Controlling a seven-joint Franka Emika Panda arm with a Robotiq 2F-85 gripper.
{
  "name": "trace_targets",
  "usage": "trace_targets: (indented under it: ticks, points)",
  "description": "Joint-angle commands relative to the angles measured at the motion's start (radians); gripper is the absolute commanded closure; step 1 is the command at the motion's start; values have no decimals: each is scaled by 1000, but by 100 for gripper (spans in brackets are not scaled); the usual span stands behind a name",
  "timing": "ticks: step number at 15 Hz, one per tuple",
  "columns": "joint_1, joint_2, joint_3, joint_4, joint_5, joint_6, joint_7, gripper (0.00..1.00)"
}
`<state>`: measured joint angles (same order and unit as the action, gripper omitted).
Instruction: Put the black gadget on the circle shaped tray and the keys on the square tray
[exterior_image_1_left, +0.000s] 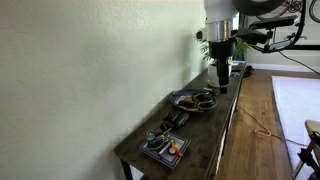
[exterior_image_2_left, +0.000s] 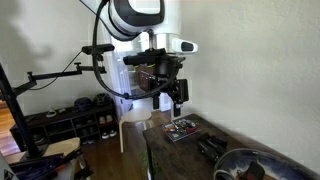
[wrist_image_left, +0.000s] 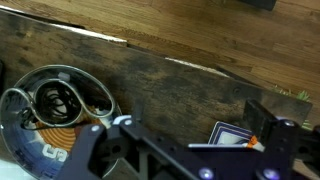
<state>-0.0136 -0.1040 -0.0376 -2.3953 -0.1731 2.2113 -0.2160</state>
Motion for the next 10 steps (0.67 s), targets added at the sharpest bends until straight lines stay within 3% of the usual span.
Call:
trace_targets:
  ticks: [1,10]
  points:
    - [-2,37,6,27,-10,38,15,0]
    - [6,205,23,188,2,75,13,0]
